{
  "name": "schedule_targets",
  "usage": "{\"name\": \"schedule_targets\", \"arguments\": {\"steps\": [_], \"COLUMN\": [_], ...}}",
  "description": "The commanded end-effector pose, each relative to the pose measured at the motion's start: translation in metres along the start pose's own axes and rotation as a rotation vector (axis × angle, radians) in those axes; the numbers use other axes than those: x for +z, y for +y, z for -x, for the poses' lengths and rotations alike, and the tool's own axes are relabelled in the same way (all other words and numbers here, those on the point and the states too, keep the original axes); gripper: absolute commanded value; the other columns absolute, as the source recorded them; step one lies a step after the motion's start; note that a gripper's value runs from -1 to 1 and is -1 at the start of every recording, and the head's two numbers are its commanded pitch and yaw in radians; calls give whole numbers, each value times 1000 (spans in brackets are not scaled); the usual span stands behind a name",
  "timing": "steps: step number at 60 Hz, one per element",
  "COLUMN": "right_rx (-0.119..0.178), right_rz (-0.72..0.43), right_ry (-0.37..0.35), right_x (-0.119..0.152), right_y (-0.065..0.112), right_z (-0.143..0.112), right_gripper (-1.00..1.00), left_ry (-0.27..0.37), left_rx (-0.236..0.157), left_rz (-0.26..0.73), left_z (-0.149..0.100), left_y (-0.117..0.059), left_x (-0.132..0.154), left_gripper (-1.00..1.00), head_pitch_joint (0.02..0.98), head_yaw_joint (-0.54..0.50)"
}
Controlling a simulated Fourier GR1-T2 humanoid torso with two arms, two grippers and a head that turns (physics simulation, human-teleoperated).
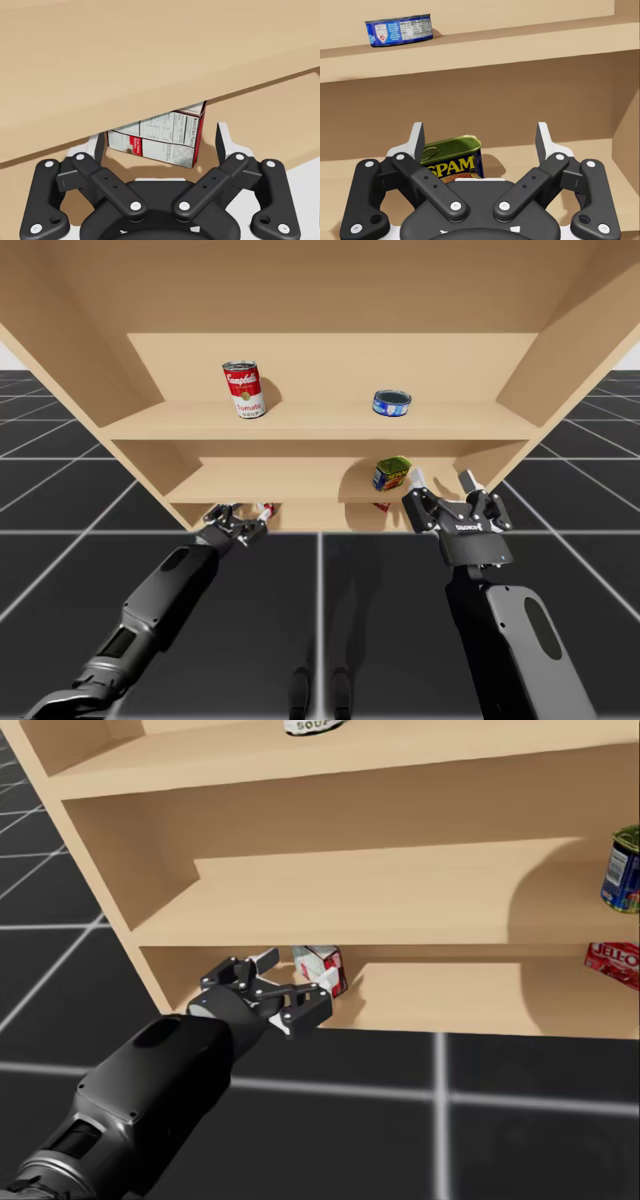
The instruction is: Look through the shelves, find the pudding box, and take it.
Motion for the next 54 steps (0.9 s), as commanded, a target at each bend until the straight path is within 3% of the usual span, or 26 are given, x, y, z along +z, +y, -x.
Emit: {"name": "schedule_targets", "arguments": {"steps": [1,34,35,36,37,38,39,44,54], "right_rx": [-2,3,4,4,4,5,5,6,5], "right_rz": [1,11,11,11,12,12,12,13,14], "right_ry": [0,6,7,7,7,7,8,9,8], "right_x": [0,0,0,1,1,0,1,1,0], "right_y": [-1,-2,-2,-2,-2,-2,-2,-2,-3], "right_z": [0,1,2,2,2,2,2,2,2], "right_gripper": [-1000,-1000,-1000,-1000,-1000,-1000,-1000,-1000,-1000], "left_ry": [16,56,56,58,58,58,57,51,47], "left_rx": [2,-5,-5,-5,-5,-3,-4,-8,-25], "left_rz": [-7,-19,-19,-20,-20,-18,-14,-5,-6], "left_z": [3,9,10,10,10,11,11,8,-2], "left_y": [6,13,13,13,13,13,13,11,6], "left_x": [-12,-48,-48,-48,-48,-48,-47,-44,-24], "left_gripper": [-1000,-1000,-877,-356,-144,453,786,982,1000], "head_pitch_joint": [720,727,728,729,730,730,730,731,726], "head_yaw_joint": [241,224,224,222,222,221,221,221,223]}}
